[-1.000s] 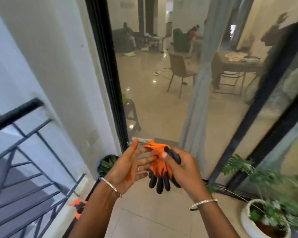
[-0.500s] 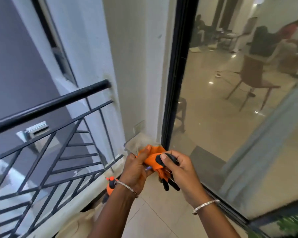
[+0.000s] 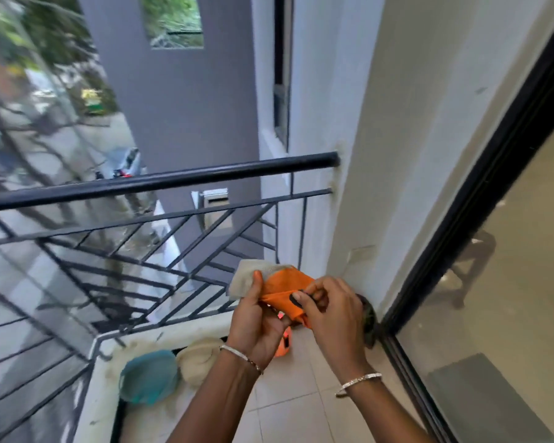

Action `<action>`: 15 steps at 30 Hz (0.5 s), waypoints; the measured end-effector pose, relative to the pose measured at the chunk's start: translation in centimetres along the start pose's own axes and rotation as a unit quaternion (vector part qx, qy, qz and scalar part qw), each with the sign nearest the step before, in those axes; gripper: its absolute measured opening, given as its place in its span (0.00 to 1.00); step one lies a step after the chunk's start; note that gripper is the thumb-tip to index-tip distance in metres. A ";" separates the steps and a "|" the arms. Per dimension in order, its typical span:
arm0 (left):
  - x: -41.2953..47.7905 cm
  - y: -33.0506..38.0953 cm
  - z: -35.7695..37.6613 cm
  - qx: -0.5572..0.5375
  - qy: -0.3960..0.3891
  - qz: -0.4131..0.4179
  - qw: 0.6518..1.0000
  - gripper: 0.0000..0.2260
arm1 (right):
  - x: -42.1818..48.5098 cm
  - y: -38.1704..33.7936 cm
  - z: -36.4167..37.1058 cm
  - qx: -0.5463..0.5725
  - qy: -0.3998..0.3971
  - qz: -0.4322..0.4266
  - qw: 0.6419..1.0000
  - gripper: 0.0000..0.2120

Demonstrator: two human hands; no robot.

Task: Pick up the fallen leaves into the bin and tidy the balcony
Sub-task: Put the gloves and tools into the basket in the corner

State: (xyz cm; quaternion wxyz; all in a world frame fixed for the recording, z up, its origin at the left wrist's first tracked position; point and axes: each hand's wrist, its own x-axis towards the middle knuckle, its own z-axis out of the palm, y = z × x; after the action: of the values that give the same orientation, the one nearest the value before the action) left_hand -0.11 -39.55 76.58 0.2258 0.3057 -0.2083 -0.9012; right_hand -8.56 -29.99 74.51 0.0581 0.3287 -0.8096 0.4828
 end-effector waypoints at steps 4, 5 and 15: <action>-1.8 0.9 -1.6 -0.049 0.068 0.055 0.995 0.24 | -2.1 -1.4 2.4 0.006 -0.131 -0.082 0.988 0.07; -2.2 1.1 -2.3 -0.056 0.080 0.069 0.993 0.23 | -2.8 -1.8 2.8 0.026 -0.169 -0.088 0.981 0.12; -7.8 3.7 -8.7 -0.030 0.109 0.154 0.981 0.20 | -4.5 -5.0 5.8 0.147 -0.427 -0.123 0.884 0.26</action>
State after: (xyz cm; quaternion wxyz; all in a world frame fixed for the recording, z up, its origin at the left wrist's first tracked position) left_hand 12.07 -40.44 75.70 0.3928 0.3595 -0.1997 -0.8225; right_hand -0.84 -34.18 73.32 -0.2832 0.6043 -0.6292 0.3985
